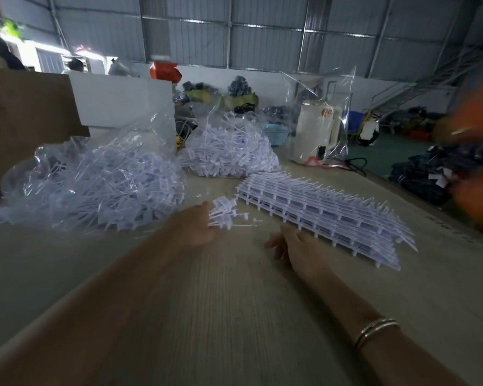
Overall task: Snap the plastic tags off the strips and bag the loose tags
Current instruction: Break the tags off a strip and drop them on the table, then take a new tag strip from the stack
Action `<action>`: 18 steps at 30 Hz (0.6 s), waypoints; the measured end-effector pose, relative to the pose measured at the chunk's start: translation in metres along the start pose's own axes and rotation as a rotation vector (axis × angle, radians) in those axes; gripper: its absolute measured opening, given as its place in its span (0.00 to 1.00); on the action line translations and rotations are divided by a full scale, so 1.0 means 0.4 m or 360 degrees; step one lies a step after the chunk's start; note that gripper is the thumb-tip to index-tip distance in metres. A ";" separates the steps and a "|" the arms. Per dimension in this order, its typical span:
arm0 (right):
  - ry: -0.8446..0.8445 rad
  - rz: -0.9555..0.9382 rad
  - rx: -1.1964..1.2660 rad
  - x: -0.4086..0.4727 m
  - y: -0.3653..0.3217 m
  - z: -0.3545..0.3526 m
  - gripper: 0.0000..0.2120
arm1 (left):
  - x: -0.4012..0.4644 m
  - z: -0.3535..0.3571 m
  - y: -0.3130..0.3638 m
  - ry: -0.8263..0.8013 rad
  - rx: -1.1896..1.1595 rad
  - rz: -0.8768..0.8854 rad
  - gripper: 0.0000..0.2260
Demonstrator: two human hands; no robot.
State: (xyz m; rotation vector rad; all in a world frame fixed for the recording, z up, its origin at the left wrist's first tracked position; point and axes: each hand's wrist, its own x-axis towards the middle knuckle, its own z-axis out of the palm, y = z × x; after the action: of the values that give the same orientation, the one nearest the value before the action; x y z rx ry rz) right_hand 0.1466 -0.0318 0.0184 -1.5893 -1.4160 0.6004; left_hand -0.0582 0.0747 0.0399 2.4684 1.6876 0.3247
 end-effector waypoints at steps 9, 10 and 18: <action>-0.0122 -0.0017 -0.0117 0.006 -0.001 0.008 0.24 | 0.007 0.020 0.015 0.0391 0.0265 0.0108 0.26; -0.0116 -0.0004 -0.0129 0.004 -0.001 0.010 0.23 | -0.016 0.024 0.040 0.0449 0.0254 0.0185 0.26; -0.0052 -0.0082 -0.0454 0.056 -0.019 -0.010 0.10 | -0.130 0.101 0.137 0.0355 0.0087 0.0326 0.17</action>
State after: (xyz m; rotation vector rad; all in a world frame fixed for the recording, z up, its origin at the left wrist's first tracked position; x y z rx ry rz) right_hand 0.1511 -0.0121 0.0315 -1.7634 -1.6182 0.4085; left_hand -0.0168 0.0067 0.0080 2.7413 1.5365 0.6048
